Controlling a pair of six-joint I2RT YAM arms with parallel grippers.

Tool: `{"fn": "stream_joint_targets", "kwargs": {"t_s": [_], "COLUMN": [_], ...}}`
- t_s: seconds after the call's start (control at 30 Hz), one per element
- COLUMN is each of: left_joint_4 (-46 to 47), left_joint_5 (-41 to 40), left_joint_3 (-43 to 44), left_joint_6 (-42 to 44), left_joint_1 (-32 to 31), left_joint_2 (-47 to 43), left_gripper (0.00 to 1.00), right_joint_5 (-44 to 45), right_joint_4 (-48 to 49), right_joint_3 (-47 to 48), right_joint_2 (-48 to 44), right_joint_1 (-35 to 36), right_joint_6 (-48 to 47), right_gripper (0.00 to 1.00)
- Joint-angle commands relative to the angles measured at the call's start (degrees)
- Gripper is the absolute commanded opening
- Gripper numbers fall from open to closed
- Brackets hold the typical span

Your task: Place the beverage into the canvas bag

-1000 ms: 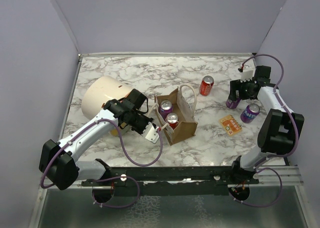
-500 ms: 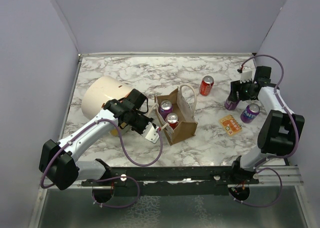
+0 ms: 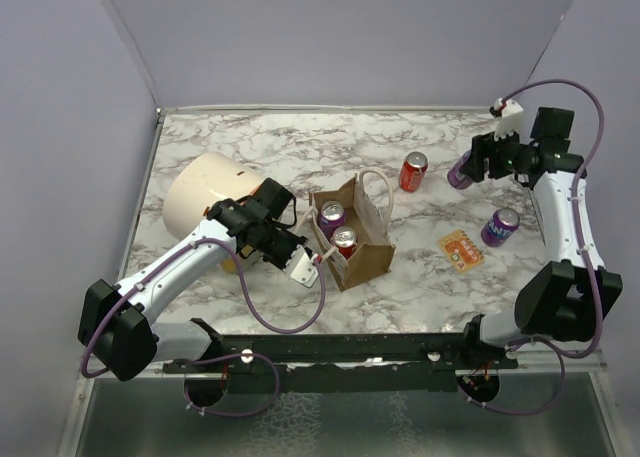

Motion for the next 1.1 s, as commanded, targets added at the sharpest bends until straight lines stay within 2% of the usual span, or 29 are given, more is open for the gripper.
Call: {"fn": "stream_joint_targets", "kwargs": {"t_s": [0.0, 0.27, 0.43, 0.6, 0.93, 1.07], "left_joint_4": [-1.6, -1.9, -1.9, -2.1, -2.3, -2.3], "left_joint_5": [2.7, 2.9, 2.9, 2.9, 2.5, 2.4], "left_joint_3": [1.5, 2.1, 2.1, 2.3, 2.6, 2.7], "left_joint_6": [0.8, 0.8, 0.8, 0.8, 0.8, 0.8], "left_joint_1": [0.3, 0.3, 0.3, 0.3, 0.2, 0.3], "left_joint_2": [-0.4, 0.1, 0.2, 0.4, 0.9, 0.9], "left_gripper": [0.00, 0.00, 0.00, 0.00, 0.00, 0.00], "right_joint_5": [-5.9, -7.7, -12.4, -13.6, -9.2, -8.2], "right_joint_4": [-1.1, -3.2, -2.8, -1.8, -5.6, -7.6], "right_joint_3": [7.3, 15.7, 19.2, 21.4, 21.0, 18.7], "right_joint_2": [-4.6, -7.6, -8.1, -8.0, -5.2, -3.1], "right_joint_1": [2.2, 11.1, 16.6, 23.4, 42.3, 44.9], "right_joint_6": [0.7, 1.2, 0.5, -0.6, -8.2, -10.3], "right_gripper": [0.17, 0.01, 0.01, 0.01, 0.01, 0.01]}}
